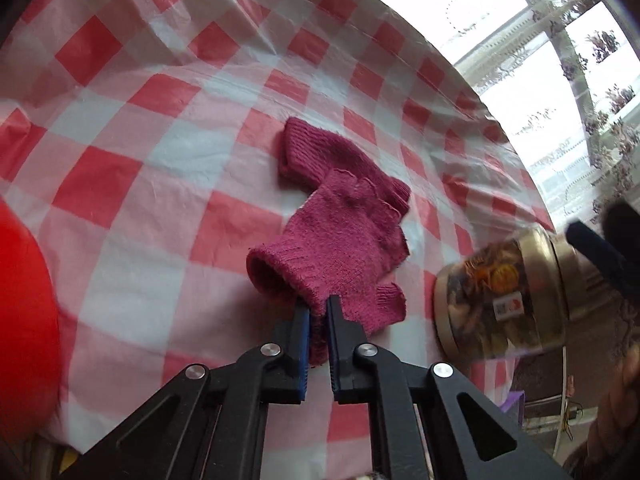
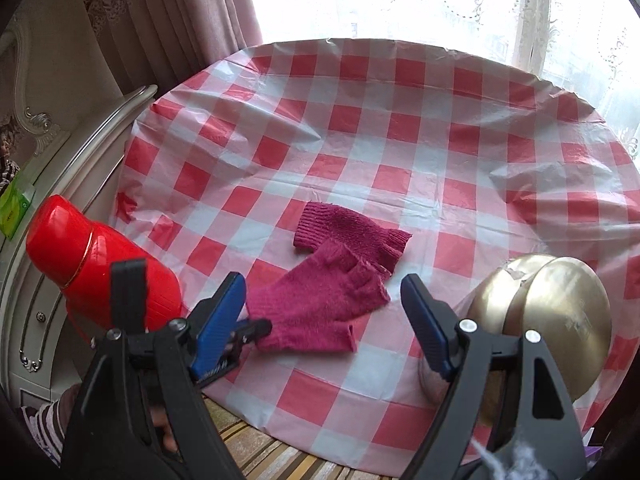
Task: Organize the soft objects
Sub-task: 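Grasp one magenta glove with the left tool while the right grasps the other glove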
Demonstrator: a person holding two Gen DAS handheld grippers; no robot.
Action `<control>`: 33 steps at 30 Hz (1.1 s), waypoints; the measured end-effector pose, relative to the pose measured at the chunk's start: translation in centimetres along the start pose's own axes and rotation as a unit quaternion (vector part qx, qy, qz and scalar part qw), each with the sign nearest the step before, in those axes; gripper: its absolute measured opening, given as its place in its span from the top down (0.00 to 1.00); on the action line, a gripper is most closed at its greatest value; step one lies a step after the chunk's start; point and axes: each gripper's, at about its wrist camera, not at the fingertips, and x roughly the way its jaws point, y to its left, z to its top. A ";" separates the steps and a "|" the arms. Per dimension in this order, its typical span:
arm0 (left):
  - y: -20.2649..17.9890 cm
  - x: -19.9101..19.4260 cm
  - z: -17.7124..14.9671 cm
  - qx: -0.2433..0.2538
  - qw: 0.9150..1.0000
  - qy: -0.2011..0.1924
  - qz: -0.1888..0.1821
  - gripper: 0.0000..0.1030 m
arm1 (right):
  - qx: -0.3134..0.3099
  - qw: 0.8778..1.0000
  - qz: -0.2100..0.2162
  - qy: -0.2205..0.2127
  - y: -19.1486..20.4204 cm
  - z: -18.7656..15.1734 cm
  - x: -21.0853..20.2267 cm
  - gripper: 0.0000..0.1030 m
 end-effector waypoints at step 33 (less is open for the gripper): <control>2.8 -3.1 -5.5 -0.039 0.998 0.005 -0.050 0.93 | -0.155 0.983 -0.017 0.100 3.4 2.0 20.9 0.74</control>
